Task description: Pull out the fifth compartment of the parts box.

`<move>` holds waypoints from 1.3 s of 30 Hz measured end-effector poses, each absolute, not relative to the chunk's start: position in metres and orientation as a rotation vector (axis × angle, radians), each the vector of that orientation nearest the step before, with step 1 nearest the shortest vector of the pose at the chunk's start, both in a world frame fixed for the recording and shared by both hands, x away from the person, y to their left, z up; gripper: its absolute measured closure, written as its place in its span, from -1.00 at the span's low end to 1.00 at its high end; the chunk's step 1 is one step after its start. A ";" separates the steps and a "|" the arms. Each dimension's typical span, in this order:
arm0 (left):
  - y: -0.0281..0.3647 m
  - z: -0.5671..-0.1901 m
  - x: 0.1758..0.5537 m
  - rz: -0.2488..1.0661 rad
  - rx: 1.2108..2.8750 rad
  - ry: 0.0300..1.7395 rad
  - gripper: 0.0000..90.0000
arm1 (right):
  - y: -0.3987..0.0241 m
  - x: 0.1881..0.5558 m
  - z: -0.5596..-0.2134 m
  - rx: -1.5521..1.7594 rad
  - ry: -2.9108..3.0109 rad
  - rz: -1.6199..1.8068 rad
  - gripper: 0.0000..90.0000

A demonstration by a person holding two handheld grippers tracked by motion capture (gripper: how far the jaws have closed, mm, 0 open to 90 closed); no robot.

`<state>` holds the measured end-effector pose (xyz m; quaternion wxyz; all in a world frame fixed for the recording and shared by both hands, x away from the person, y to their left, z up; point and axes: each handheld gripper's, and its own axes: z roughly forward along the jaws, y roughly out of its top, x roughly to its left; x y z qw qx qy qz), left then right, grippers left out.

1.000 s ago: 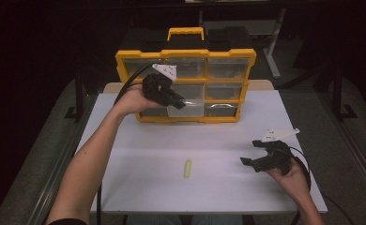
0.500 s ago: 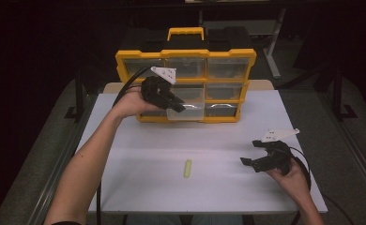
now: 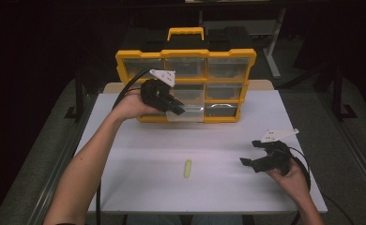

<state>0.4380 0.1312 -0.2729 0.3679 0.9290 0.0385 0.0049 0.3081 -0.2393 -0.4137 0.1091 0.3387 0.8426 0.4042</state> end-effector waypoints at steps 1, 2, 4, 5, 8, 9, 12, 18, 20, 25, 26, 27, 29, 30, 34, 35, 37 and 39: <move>0.131 -0.273 0.438 0.016 2.382 0.102 0.64 | -0.239 0.308 -0.414 0.996 2.479 1.188 -0.70; 0.131 -0.273 0.437 0.019 2.378 0.104 0.65 | -0.239 0.308 -0.414 0.995 2.480 1.186 -0.70; 0.131 -0.273 0.437 0.024 2.381 0.102 0.65 | -0.239 0.309 -0.414 0.992 2.480 1.185 -0.70; 0.131 -0.273 0.437 0.025 2.381 0.104 0.65 | -0.239 0.309 -0.414 0.993 2.481 1.185 -0.70; 0.130 -0.274 0.437 0.026 2.381 0.106 0.65 | -0.239 0.308 -0.414 0.992 2.482 1.184 -0.70; 0.130 -0.274 0.437 0.026 2.379 0.113 0.64 | -0.239 0.308 -0.414 0.993 2.482 1.181 -0.70; 0.130 -0.274 0.436 0.034 2.380 0.112 0.63 | -0.239 0.308 -0.414 0.999 2.482 1.184 -0.70; 0.130 -0.270 0.436 0.025 2.350 0.167 0.28 | -0.239 0.309 -0.414 0.998 2.483 1.183 -0.70; 0.130 -0.270 0.435 0.030 2.347 0.166 0.24 | -0.238 0.309 -0.415 1.003 2.487 1.182 -0.70; 0.134 -0.264 0.433 0.029 2.310 0.196 0.02 | -0.238 0.309 -0.415 1.003 2.488 1.184 -0.70; 0.136 -0.262 0.433 0.025 2.307 0.204 -0.01 | -0.238 0.309 -0.415 1.004 2.488 1.185 -0.70; 0.137 -0.261 0.433 0.021 2.299 0.217 -0.04 | -0.238 0.310 -0.415 1.003 2.489 1.185 -0.70; 0.141 -0.258 0.432 0.024 2.286 0.230 -0.11 | -0.237 0.311 -0.416 1.010 2.493 1.184 -0.70; 0.143 -0.257 0.431 0.029 2.281 0.232 -0.13 | -0.237 0.311 -0.416 1.008 2.494 1.182 -0.70; 0.152 -0.250 0.426 0.050 2.245 0.252 -0.27 | -0.235 0.312 -0.417 1.001 2.498 1.177 -0.70; 0.154 -0.248 0.424 0.050 2.236 0.255 -0.30 | -0.235 0.311 -0.418 1.006 2.500 1.176 -0.70; 0.159 -0.247 0.421 0.061 2.233 0.259 -0.33 | -0.234 0.312 -0.418 1.010 2.505 1.178 -0.70; 0.164 -0.246 0.417 0.080 2.229 0.262 -0.38 | -0.234 0.312 -0.419 0.992 2.506 1.176 -0.70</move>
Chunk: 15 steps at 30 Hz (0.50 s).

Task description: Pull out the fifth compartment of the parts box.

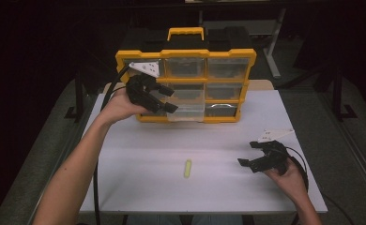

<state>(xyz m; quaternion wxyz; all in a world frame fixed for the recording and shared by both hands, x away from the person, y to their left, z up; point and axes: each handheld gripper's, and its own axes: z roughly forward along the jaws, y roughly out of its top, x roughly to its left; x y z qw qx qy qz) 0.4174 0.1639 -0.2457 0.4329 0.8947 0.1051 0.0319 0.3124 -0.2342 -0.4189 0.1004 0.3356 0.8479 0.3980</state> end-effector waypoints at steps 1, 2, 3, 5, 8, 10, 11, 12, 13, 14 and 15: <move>0.164 -0.246 0.417 0.080 2.229 0.262 -0.40 | -0.234 0.312 -0.419 0.992 2.506 1.176 -0.70; 0.169 -0.245 0.415 0.087 2.223 0.270 -0.41 | -0.234 0.312 -0.419 0.998 2.506 1.175 -0.70; 0.172 -0.245 0.413 0.091 2.221 0.279 -0.43 | -0.233 0.313 -0.419 1.002 2.507 1.174 -0.70; 0.178 -0.245 0.411 0.096 2.213 0.286 -0.45 | -0.232 0.312 -0.420 1.019 2.508 1.166 -0.70; 0.186 -0.245 0.408 0.106 2.202 0.298 -0.48 | -0.232 0.312 -0.420 1.014 2.511 1.163 -0.70; 0.193 -0.244 0.405 0.112 2.196 0.309 -0.49 | -0.231 0.313 -0.421 1.011 2.509 1.160 -0.70; 0.193 -0.244 0.405 0.112 2.196 0.309 -0.49 | -0.231 0.313 -0.421 1.011 2.509 1.160 -0.70; 0.196 -0.244 0.403 0.118 2.193 0.307 -0.49 | -0.231 0.313 -0.421 1.010 2.507 1.163 -0.70; 0.201 -0.245 0.401 0.118 2.190 0.311 -0.48 | -0.231 0.313 -0.421 1.008 2.507 1.162 -0.70; 0.201 -0.245 0.401 0.118 2.190 0.311 -0.48 | -0.231 0.313 -0.421 1.006 2.507 1.160 -0.70; 0.206 -0.245 0.397 0.120 2.184 0.320 -0.47 | -0.231 0.313 -0.421 1.003 2.506 1.160 -0.70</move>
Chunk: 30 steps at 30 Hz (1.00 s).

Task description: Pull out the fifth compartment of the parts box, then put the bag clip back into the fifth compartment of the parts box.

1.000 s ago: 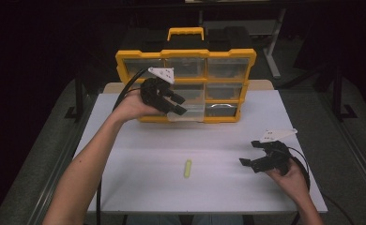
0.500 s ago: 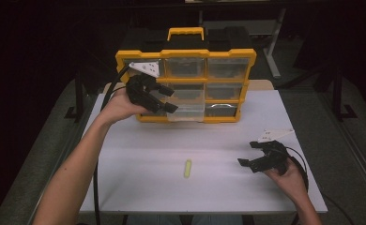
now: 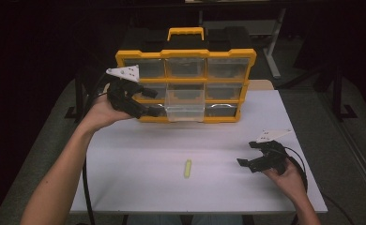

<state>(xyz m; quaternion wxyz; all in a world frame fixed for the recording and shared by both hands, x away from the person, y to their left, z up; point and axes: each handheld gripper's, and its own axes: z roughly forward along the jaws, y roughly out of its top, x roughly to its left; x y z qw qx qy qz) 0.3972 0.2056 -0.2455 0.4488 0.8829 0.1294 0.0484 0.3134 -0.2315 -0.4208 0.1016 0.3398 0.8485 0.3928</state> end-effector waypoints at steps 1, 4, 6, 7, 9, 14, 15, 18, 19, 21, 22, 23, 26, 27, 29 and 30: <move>0.208 -0.246 0.396 0.122 2.187 0.320 -0.47 | -0.232 0.313 -0.421 1.009 2.506 1.162 -0.70; 0.215 -0.246 0.392 0.139 2.181 0.338 -0.48 | -0.233 0.314 -0.420 1.016 2.502 1.166 -0.70; 0.220 -0.245 0.390 0.146 2.176 0.343 -0.49 | -0.233 0.313 -0.420 1.019 2.501 1.167 -0.70; 0.222 -0.245 0.388 0.149 2.170 0.346 -0.49 | -0.234 0.313 -0.420 1.018 2.501 1.164 -0.70; 0.226 -0.245 0.385 0.156 2.166 0.346 -0.50 | -0.235 0.314 -0.421 1.022 2.501 1.164 -0.70; 0.235 -0.247 0.378 0.173 2.155 0.342 -0.50 | -0.236 0.314 -0.421 1.045 2.500 1.174 -0.70; 0.235 -0.247 0.378 0.173 2.155 0.342 -0.50 | -0.235 0.314 -0.421 1.043 2.501 1.173 -0.70; 0.245 -0.253 0.370 0.188 2.149 0.362 -0.50 | -0.235 0.314 -0.421 1.010 2.504 1.169 -0.70; 0.246 -0.254 0.369 0.190 2.149 0.363 -0.51 | -0.234 0.312 -0.420 1.023 2.503 1.172 -0.70; 0.252 -0.257 0.365 0.198 2.148 0.374 -0.51 | -0.234 0.311 -0.419 1.006 2.500 1.181 -0.70; 0.254 -0.258 0.364 0.199 2.146 0.377 -0.51 | -0.234 0.311 -0.419 1.007 2.498 1.181 -0.70; 0.256 -0.259 0.362 0.204 2.147 0.384 -0.51 | -0.234 0.311 -0.419 1.008 2.498 1.182 -0.70; 0.261 -0.263 0.359 0.210 2.140 0.394 -0.51 | -0.234 0.312 -0.420 1.013 2.507 1.180 -0.70; 0.265 -0.267 0.356 0.217 2.134 0.403 -0.51 | -0.234 0.312 -0.420 1.015 2.507 1.178 -0.70; 0.267 -0.269 0.355 0.220 2.132 0.410 -0.50 | -0.233 0.313 -0.420 1.018 2.508 1.181 -0.70; 0.270 -0.274 0.351 0.254 2.129 0.436 -0.48 | -0.233 0.313 -0.420 1.014 2.506 1.181 -0.70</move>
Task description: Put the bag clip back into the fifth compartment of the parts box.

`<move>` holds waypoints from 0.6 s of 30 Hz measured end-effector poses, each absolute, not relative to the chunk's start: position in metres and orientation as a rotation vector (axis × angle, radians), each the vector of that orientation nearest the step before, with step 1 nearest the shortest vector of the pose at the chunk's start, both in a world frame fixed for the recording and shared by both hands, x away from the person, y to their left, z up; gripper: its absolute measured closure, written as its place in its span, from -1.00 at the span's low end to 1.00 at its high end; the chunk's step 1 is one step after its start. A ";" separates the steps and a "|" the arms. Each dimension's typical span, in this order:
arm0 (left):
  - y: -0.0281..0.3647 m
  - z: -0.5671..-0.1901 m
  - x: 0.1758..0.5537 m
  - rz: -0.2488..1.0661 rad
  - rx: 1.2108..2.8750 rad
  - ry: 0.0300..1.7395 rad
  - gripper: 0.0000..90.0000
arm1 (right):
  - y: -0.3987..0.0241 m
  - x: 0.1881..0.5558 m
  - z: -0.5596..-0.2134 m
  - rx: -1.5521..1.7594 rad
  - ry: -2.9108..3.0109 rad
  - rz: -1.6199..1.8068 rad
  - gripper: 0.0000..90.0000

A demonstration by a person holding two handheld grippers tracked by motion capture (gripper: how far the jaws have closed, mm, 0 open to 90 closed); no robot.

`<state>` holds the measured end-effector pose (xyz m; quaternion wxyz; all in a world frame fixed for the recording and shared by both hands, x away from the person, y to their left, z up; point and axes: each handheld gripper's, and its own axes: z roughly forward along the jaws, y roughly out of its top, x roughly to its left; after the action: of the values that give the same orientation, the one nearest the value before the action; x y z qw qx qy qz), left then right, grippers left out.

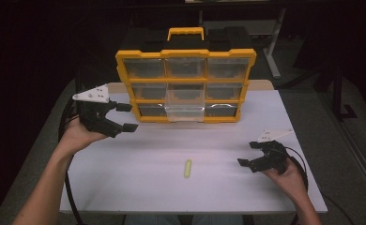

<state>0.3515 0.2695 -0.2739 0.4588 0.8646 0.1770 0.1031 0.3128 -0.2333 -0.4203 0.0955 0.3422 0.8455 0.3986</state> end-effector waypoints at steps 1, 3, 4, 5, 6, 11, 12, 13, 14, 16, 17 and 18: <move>0.270 -0.276 0.350 0.251 2.125 0.446 -0.49 | -0.233 0.313 -0.420 1.008 2.503 1.182 -0.70; 0.272 -0.280 0.348 0.256 2.121 0.454 -0.49 | -0.232 0.312 -0.420 1.011 2.502 1.180 -0.70; 0.273 -0.284 0.347 0.267 2.119 0.464 -0.49 | -0.232 0.312 -0.419 0.998 2.500 1.187 -0.70; 0.276 -0.290 0.344 0.265 2.111 0.476 -0.49 | -0.230 0.312 -0.419 0.993 2.506 1.190 -0.70; 0.276 -0.292 0.342 0.267 2.106 0.483 -0.49 | -0.229 0.312 -0.419 0.982 2.510 1.191 -0.70; 0.280 -0.306 0.332 0.276 2.103 0.508 -0.50 | -0.223 0.311 -0.416 1.028 2.509 1.179 -0.70; 0.281 -0.309 0.331 0.278 2.107 0.515 -0.50 | -0.222 0.311 -0.415 1.003 2.511 1.181 -0.70; 0.281 -0.309 0.331 0.278 2.107 0.515 -0.50 | -0.220 0.310 -0.414 1.011 2.517 1.183 -0.70; 0.282 -0.311 0.329 0.281 2.101 0.521 -0.50 | -0.220 0.310 -0.414 1.011 2.517 1.183 -0.70; 0.283 -0.315 0.326 0.277 2.090 0.528 -0.50 | -0.217 0.311 -0.412 1.007 2.520 1.182 -0.70; 0.284 -0.319 0.324 0.279 2.093 0.529 -0.50 | -0.214 0.311 -0.409 1.014 2.522 1.187 -0.70; 0.284 -0.320 0.323 0.279 2.090 0.537 -0.50 | -0.212 0.311 -0.408 1.011 2.520 1.191 -0.70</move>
<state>0.3225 0.2838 -0.3202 0.4644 0.8507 0.2187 0.1136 0.3111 -0.2123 -0.4076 0.0881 0.3397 0.8466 0.4001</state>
